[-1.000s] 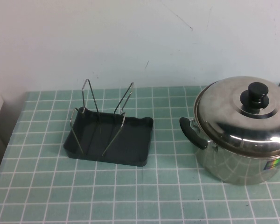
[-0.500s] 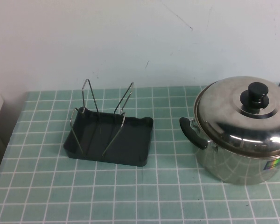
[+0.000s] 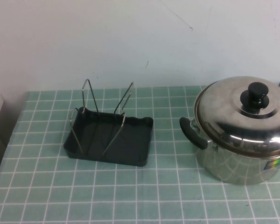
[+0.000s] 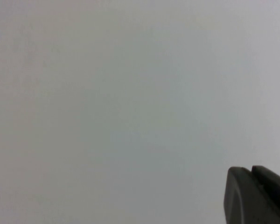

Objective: Put pot lid on rack
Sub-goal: Open the pot

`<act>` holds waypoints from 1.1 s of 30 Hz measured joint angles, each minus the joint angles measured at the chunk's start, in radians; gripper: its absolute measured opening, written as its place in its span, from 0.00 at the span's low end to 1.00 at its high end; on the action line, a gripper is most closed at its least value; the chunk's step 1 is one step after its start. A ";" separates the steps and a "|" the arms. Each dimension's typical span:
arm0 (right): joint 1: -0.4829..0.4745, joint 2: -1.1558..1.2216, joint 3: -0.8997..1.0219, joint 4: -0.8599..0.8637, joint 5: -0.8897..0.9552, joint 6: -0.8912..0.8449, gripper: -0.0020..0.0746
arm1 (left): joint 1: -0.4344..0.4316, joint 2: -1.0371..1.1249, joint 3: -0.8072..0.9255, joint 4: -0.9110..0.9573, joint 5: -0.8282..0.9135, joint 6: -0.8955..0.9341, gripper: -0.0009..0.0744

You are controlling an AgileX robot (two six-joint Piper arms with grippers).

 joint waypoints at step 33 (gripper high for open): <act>0.061 0.764 -0.010 -0.353 -0.702 0.381 0.87 | 0.000 0.233 0.010 0.737 -0.452 -0.589 0.01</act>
